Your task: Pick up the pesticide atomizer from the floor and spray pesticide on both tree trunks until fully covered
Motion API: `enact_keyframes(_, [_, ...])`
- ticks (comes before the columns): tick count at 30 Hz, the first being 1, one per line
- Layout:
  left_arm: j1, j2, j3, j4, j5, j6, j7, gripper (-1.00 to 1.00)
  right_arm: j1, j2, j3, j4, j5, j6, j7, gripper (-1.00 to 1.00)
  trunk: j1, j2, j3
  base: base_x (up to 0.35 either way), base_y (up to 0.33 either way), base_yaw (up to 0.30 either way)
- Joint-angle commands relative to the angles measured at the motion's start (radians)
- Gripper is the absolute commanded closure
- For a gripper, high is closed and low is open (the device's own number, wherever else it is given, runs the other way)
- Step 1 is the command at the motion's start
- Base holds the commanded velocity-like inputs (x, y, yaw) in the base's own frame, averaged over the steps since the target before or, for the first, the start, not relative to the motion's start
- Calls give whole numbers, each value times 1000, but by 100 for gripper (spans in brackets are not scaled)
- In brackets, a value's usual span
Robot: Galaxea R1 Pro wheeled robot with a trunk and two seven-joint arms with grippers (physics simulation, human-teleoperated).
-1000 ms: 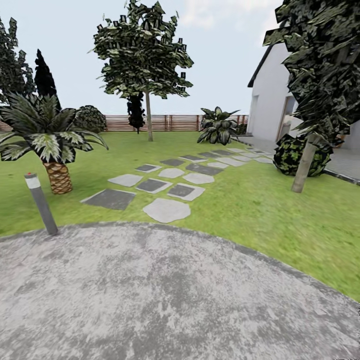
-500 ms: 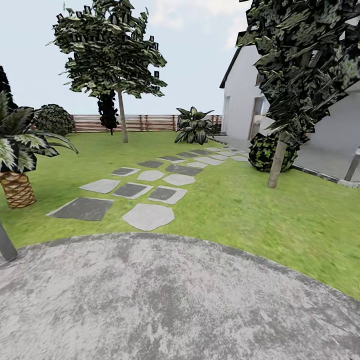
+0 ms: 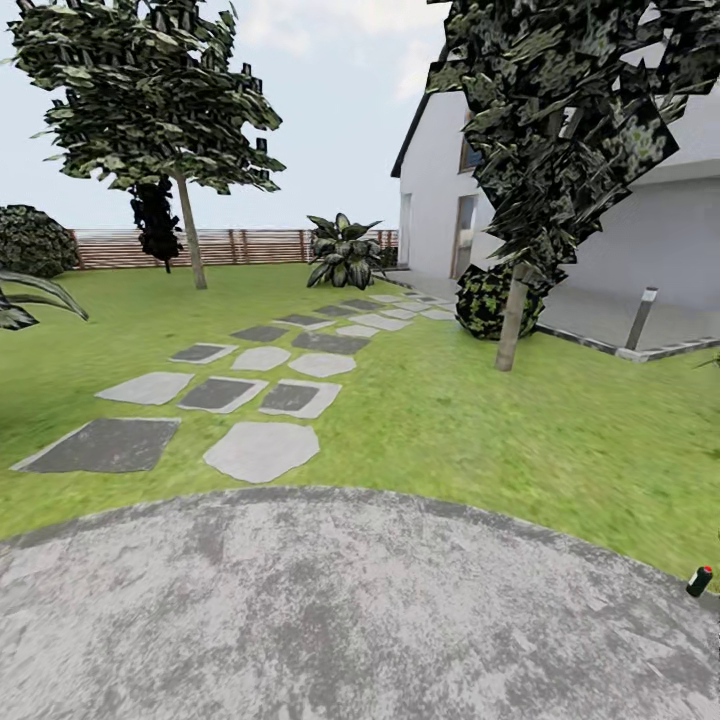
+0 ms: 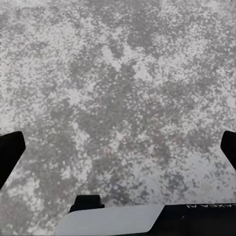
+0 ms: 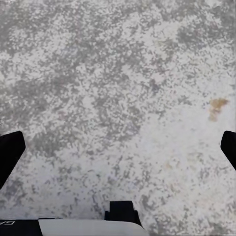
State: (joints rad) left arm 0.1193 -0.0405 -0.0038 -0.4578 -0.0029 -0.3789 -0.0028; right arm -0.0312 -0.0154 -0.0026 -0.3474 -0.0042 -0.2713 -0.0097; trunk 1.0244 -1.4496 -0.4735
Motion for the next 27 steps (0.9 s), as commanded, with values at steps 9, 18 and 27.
enact_keyframes(9, [0, 6, 0, -1, -63, -2, 0, -100, -1, 0, 0, 1, 0, -3, -1, -100, 1, 0, -1, 342, 123, -69])
enact_keyframes(18, [0, 7, 1, 0, -81, -2, -1, -100, 0, 0, 0, 1, 0, -3, -1, -100, 1, 0, -1, 349, 13, -35])
enact_keyframes(27, [0, 7, 1, 1, -81, -2, -2, -100, -1, 0, 0, 1, 0, -3, -1, -100, 1, 0, -1, 350, 3, -233])
